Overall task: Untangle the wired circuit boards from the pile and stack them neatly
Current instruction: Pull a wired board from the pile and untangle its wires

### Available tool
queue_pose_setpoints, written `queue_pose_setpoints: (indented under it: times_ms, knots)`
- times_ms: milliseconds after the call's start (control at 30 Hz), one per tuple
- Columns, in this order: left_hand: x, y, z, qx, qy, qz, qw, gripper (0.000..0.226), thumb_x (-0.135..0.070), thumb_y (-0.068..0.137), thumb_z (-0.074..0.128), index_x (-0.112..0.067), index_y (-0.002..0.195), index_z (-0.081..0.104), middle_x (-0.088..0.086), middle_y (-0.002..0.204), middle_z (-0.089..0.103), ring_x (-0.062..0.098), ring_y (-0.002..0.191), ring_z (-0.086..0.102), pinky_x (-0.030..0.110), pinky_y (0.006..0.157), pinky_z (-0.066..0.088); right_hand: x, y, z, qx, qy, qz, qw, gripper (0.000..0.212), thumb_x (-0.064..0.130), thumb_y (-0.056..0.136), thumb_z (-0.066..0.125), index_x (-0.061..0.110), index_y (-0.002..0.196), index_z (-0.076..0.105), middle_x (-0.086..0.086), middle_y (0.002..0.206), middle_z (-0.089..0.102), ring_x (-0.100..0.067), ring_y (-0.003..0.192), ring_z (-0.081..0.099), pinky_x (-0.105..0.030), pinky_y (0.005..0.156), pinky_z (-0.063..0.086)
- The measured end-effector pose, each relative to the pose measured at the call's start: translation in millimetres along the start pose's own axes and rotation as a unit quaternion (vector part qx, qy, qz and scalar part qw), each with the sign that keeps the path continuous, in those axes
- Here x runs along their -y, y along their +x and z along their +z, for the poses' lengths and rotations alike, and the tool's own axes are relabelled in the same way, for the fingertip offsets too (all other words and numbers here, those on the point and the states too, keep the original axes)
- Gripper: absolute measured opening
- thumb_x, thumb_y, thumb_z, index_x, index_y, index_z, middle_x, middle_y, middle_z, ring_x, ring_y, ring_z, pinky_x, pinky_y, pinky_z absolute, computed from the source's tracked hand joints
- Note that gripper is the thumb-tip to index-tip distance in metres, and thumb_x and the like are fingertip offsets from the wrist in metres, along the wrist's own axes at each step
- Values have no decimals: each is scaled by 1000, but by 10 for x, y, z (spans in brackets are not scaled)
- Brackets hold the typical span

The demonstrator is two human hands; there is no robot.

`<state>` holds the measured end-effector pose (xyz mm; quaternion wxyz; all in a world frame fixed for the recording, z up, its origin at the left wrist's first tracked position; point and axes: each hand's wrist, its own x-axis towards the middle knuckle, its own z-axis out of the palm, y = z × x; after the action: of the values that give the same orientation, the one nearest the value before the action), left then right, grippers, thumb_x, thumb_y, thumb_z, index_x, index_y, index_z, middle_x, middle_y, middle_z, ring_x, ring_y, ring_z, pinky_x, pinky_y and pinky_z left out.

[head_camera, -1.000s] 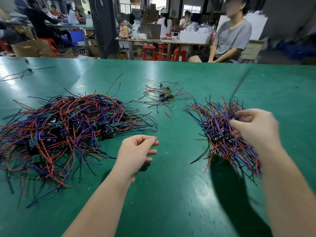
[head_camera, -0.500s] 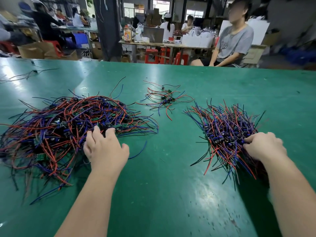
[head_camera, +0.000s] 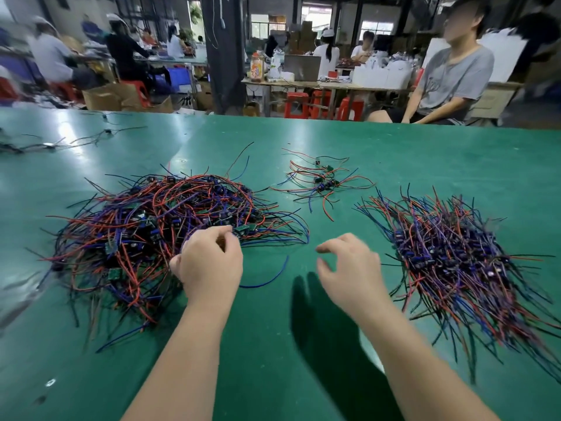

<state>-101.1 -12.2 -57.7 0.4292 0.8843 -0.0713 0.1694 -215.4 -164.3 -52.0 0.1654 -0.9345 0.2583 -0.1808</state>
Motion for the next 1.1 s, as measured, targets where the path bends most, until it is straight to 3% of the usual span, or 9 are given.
queue_pose_setpoints:
  times_ms: [133, 233, 300, 367, 533, 600, 800, 933, 1100]
  knots:
    - [-163, -110, -41, -18, -188, 79, 979, 10, -25, 86, 61, -28, 80, 68, -9, 81, 66, 13, 78, 60, 33, 77, 49, 21, -83, 134, 62, 232, 39, 970, 12, 16, 88, 61, 20, 89, 73, 6, 84, 70, -5, 72, 63, -10, 69, 44]
    - [-297, -270, -46, -8, -224, 234, 946, 15, -23, 82, 57, -19, 79, 71, -10, 79, 64, 10, 80, 59, 27, 78, 47, 56, -53, 75, 158, 571, 179, 786, 19, 20, 97, 52, 10, 93, 68, -9, 78, 69, -14, 55, 63, -20, 57, 46]
    - [-370, -401, -20, 36, -229, 338, 912, 15, -19, 78, 57, -16, 78, 72, -7, 79, 66, 12, 81, 58, 28, 79, 46, 34, -15, 26, 224, 681, 209, 665, 43, 40, 100, 37, 5, 107, 60, -11, 81, 67, -16, 57, 62, -24, 56, 47]
    - [-422, -543, 29, 108, -221, 415, 876, 11, -15, 74, 62, -16, 75, 73, -6, 81, 68, 12, 83, 62, 33, 80, 47, -10, 26, 11, 228, 728, 220, 607, 54, 51, 92, 40, 4, 111, 57, -10, 83, 64, -16, 62, 62, -23, 57, 50]
    - [-391, -726, 134, 263, -205, 424, 842, 24, -29, 75, 58, -14, 58, 64, -4, 65, 66, 19, 68, 59, 41, 71, 44, -163, 83, -5, 124, 713, 233, 650, 33, 32, 96, 46, 6, 90, 66, -3, 67, 68, -10, 50, 57, -19, 50, 48]
    - [-393, -706, 108, 313, -287, 299, 855, 40, -40, 81, 50, -12, 56, 64, 4, 56, 61, 22, 59, 56, 40, 62, 45, -222, 72, -47, 141, 695, 203, 675, 36, 36, 91, 49, 10, 85, 73, 1, 66, 63, -9, 49, 51, -19, 45, 43]
    - [-451, -503, 121, 257, -368, -59, 892, 51, -42, 88, 47, -16, 46, 59, 8, 51, 64, 18, 43, 54, 24, 46, 43, -169, -67, -119, 230, 672, 73, 700, 34, 41, 83, 57, 15, 94, 76, 2, 66, 56, -9, 51, 44, -18, 48, 37]
    - [-492, -520, 92, 359, -402, -118, 834, 44, -36, 96, 48, -21, 62, 72, 1, 64, 70, 11, 52, 61, 20, 51, 48, -111, -142, -126, 281, 632, 17, 722, 36, 40, 85, 58, 12, 99, 75, 1, 63, 56, -9, 51, 43, -19, 46, 35]
    - [-518, -488, 60, 329, -537, -139, 764, 18, -15, 89, 60, -13, 79, 75, 5, 72, 68, 12, 61, 64, 21, 54, 54, -130, -169, -129, 318, 604, 5, 730, 39, 44, 80, 63, 10, 92, 76, -1, 66, 61, -12, 57, 49, -20, 52, 41]
